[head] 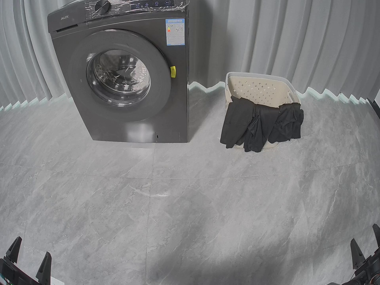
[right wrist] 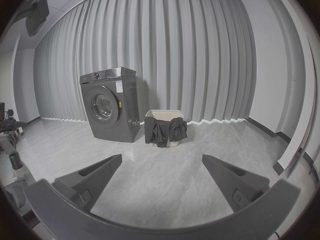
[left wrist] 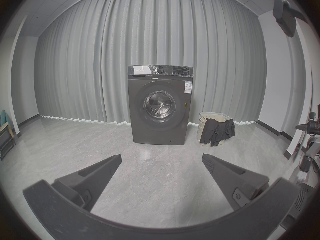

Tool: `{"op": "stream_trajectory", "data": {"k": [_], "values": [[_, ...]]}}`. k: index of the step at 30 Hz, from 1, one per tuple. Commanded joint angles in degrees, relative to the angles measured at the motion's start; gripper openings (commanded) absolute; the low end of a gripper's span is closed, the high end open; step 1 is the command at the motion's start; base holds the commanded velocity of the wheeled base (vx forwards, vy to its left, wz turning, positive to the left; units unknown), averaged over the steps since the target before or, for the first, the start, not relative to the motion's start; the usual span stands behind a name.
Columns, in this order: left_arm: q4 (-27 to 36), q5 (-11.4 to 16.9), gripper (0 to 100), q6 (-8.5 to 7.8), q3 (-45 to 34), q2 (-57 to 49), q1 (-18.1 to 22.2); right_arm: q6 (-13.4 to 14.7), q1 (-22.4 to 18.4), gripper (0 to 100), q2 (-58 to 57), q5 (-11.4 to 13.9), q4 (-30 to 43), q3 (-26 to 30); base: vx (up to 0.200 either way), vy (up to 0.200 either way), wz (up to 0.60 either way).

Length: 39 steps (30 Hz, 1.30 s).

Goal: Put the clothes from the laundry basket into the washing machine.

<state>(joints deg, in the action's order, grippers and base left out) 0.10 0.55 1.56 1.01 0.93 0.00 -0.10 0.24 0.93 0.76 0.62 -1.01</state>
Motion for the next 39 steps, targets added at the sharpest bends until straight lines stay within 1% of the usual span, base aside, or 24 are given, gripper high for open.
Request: {"op": "stream_trajectory", "data": {"k": [1,27,36,39], "values": [[0.0,0.0,100,0.2,-0.9,-0.8,0.0,0.0,0.0,100,-0.9,0.0,0.0,0.9,0.2,0.0,0.0],[0.0,-0.1,100,0.37,-0.9,-0.8,0.0,-0.1,0.0,100,-0.9,0.0,0.0,0.9,0.2,0.0,0.0],[0.0,-0.1,100,0.37,-0.9,-0.8,0.0,-0.1,0.0,100,-0.9,0.0,0.0,0.9,0.0,0.0,0.0],[0.0,0.0,100,0.37,-0.9,-0.8,0.0,-0.1,0.0,100,-0.9,0.0,0.0,0.9,0.0,-0.2,0.0]]}}
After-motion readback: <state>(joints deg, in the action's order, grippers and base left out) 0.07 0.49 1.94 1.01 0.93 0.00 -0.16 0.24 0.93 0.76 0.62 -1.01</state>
